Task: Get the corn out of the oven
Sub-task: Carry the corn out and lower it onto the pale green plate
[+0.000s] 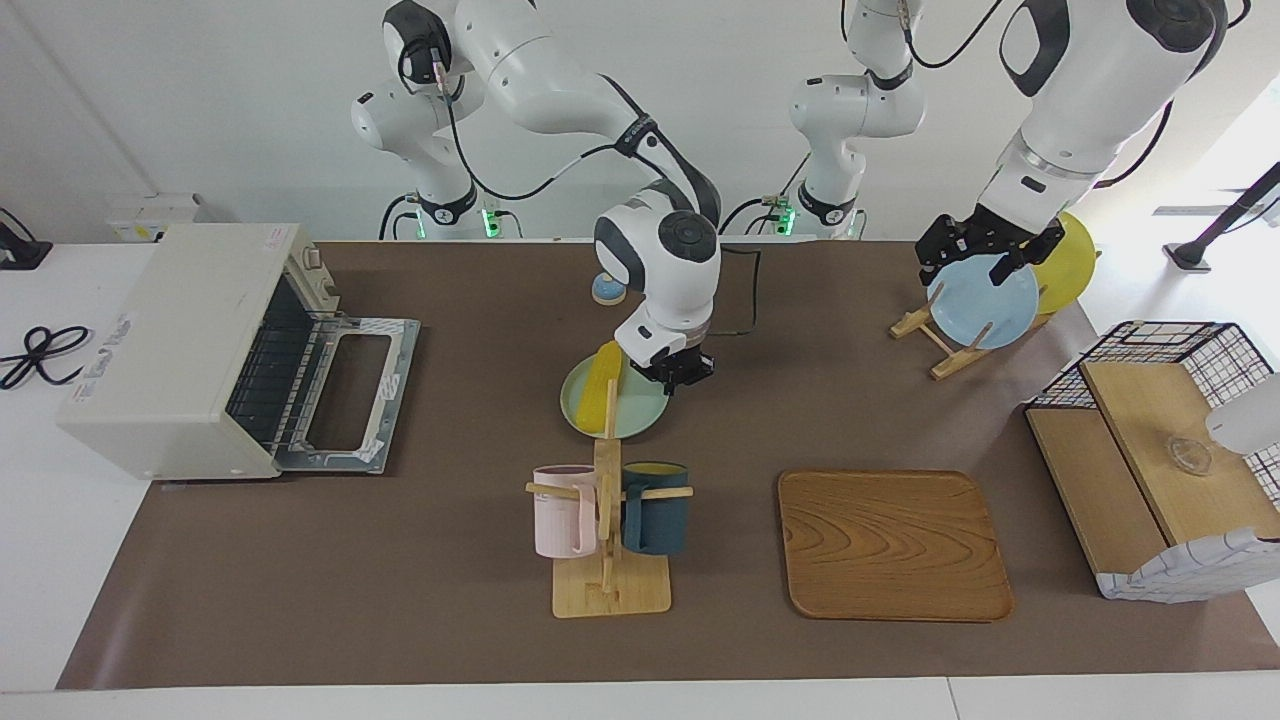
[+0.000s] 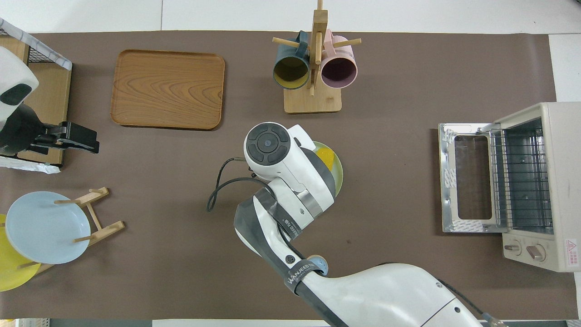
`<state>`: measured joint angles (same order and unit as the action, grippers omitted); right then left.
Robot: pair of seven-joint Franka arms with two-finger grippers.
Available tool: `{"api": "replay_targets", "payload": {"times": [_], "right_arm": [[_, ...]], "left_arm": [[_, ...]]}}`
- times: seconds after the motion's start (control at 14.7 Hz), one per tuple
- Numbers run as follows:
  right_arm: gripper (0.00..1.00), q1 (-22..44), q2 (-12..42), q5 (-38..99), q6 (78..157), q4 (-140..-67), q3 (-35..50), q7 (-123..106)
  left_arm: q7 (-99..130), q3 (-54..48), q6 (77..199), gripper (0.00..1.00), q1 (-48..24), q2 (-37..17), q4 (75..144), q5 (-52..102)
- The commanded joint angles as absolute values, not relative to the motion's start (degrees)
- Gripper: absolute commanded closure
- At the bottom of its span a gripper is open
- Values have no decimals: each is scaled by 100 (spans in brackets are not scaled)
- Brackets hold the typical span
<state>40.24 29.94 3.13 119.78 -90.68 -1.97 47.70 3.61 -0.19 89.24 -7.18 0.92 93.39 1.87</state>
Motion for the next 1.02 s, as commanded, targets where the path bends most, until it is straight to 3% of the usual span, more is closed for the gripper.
{"api": "replay_targets", "payload": {"times": [0.0,0.07,0.14,0.34,0.54,0.75,0.95], "right_arm": [[67,3911,2865,579,12138,-9176,-167,4904],[53,3911,2857,589,12172,-9132,-167,4913],[45,3989,2830,432,12199,-9114,-202,4817],[44,3457,2367,-53,12007,-9070,-237,4361],[44,2552,1584,-35,10788,-9114,-229,3037],[53,2058,1205,-35,9741,-9271,-237,2567],[78,1768,897,-44,9852,-10035,-246,2575]], "left_arm": [[360,-9,9097,0,-747,272,9589,132],[352,-17,9105,0,-747,299,9632,132],[343,-18,9140,0,-756,308,9668,132],[325,-18,9185,0,-800,325,9694,132],[316,-26,9447,0,-1018,448,9991,158],[369,-26,9738,0,-1615,457,10230,272],[754,-18,10246,0,-2309,448,10607,536]]}}
